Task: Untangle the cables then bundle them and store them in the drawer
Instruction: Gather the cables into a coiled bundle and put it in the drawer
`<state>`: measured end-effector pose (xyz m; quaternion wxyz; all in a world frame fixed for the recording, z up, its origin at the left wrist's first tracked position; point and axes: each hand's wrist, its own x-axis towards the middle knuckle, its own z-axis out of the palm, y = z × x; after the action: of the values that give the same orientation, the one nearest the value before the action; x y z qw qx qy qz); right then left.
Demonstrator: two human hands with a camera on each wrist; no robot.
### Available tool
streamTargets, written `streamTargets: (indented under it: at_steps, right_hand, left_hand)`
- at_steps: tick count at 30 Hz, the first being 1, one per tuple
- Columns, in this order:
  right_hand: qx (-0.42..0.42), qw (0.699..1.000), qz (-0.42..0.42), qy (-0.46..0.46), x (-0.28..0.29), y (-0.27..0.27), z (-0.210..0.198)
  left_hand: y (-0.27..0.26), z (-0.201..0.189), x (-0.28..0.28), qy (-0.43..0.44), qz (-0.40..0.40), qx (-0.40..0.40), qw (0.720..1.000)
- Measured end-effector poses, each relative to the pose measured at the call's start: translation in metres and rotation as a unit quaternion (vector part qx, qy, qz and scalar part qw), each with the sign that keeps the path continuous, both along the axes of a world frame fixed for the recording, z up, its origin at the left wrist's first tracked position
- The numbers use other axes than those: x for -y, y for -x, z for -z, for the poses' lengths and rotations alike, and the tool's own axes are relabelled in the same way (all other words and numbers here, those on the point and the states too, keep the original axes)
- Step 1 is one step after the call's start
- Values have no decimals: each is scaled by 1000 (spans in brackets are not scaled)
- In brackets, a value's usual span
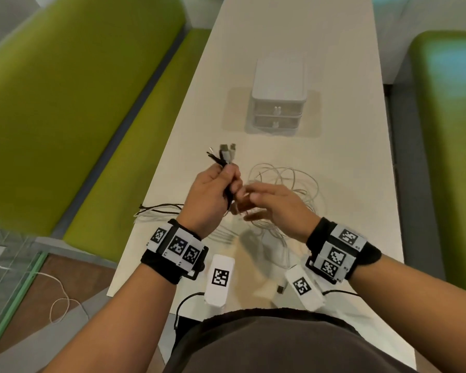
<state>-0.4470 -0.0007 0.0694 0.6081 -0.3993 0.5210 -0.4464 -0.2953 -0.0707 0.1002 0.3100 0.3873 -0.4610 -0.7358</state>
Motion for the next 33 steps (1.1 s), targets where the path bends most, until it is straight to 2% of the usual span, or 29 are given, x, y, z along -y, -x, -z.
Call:
streamTargets:
  at_steps: [1, 3, 5, 7, 9, 10, 11, 13, 14, 16, 19, 21, 23, 25, 27, 30, 33]
  right_hand:
    - [-45, 998, -41, -6, -3, 0, 5]
    - [-195, 975, -104, 11, -7, 2, 11]
    - [-304, 946, -104, 33, -8, 6, 14]
    - [-337, 936, -86, 50, -6, 11, 16]
    - [-384, 916, -93, 66, -2, 15, 18]
    - [-409, 904, -103, 69, -1, 16, 18]
    - [-427, 894, -113, 78, 1, 15, 17]
    - [-429, 887, -120, 121, 2, 13, 14]
    - [-420, 889, -114, 144, 2, 13, 12]
    - [-416, 887, -93, 177, 3, 18, 12]
    - [-432, 886, -37, 161, 1, 24, 9]
    - [-485, 863, -35, 138, -2, 26, 7]
    - [-508, 851, -49, 122, -2, 30, 7]
    - [-470, 873, -62, 115, 0, 38, 10]
    - [-435, 887, -76, 133, 2, 42, 14]
    - [-434, 883, -84, 158, 6, 38, 13]
    - [-392, 909, -60, 130, 9, 30, 12]
  left_hand:
    - [0, -1, 3, -1, -27, -6, 1000]
    - [0, 0, 5, -1, -53, -6, 999]
    - [1, 1, 2, 3, -47, 3, 999]
    - [1, 5, 0, 18, -42, 25, 999]
    - [-1, 9, 2, 60, -30, 85, 994]
    - [-1, 9, 2, 111, -9, 139, 984]
    - [0, 8, 2, 185, 21, 203, 961]
    - [0, 4, 2, 325, 89, 305, 891]
    - [0, 1, 3, 360, 112, 343, 860]
    - [-7, 0, 11, 372, 162, 384, 829]
    - [-21, 2, 18, 354, 265, 424, 790]
    - [-28, 1, 17, 351, 276, 425, 787]
    - [-36, -4, 22, 366, 203, 420, 805]
    - [-47, -8, 34, 374, 123, 424, 816]
    - [-56, -6, 44, 367, 86, 439, 816]
    - [-59, 7, 44, 380, 64, 464, 798]
    - [-52, 16, 33, 374, 61, 459, 804]
